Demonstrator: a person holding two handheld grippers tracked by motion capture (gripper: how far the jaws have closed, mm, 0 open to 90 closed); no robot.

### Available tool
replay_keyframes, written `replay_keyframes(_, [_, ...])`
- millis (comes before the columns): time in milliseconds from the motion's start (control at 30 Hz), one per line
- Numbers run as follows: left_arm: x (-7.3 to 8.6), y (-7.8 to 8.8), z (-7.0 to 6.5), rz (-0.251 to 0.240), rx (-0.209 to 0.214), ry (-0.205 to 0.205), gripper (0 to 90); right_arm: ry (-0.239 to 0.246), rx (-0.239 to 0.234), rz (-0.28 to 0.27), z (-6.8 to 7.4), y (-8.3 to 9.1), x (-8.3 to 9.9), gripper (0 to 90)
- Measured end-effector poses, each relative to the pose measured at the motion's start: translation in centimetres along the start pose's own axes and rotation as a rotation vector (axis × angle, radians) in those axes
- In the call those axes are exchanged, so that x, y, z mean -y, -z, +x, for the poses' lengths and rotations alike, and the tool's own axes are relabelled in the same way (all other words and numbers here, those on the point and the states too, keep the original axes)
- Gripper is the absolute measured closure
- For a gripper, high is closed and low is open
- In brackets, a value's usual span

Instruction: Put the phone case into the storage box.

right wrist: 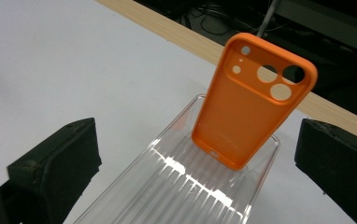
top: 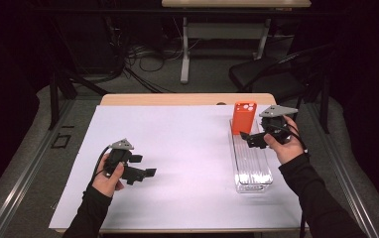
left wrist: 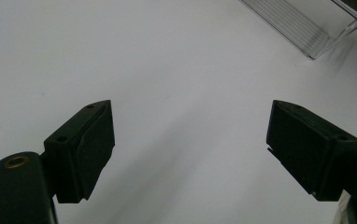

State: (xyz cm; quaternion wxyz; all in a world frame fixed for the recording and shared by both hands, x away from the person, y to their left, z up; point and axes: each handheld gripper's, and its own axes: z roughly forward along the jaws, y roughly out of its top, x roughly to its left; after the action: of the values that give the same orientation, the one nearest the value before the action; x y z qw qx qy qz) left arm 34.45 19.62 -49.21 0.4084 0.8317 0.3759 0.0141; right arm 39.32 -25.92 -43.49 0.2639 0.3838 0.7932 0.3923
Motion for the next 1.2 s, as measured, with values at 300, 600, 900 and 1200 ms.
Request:
replay_keyframes(300, [0.0, 0.6, -0.1, -0.016, -0.003, -0.007, 15.8, 0.012, -0.056, -0.009, 2.4, 0.2, 0.0, 0.0])
replay_keyframes(600, [0.0, 1.2, -0.2, -0.038, 0.0, -0.004, 15.8, 0.017, -0.096, -0.035, 5.0, 0.4, -0.1, 0.0])
replay_keyframes(900, [0.1, 1.5, -0.3, -0.041, -0.003, -0.013, 15.7, 0.066, -0.122, -0.043, 7.8, 0.2, 0.3, 0.0])
replay_keyframes(1200, [0.1, 1.8, -0.7, -0.044, -0.01, -0.037, 14.7, 0.078, -0.157, -0.052, 10.3, -0.3, 1.5, 0.0])
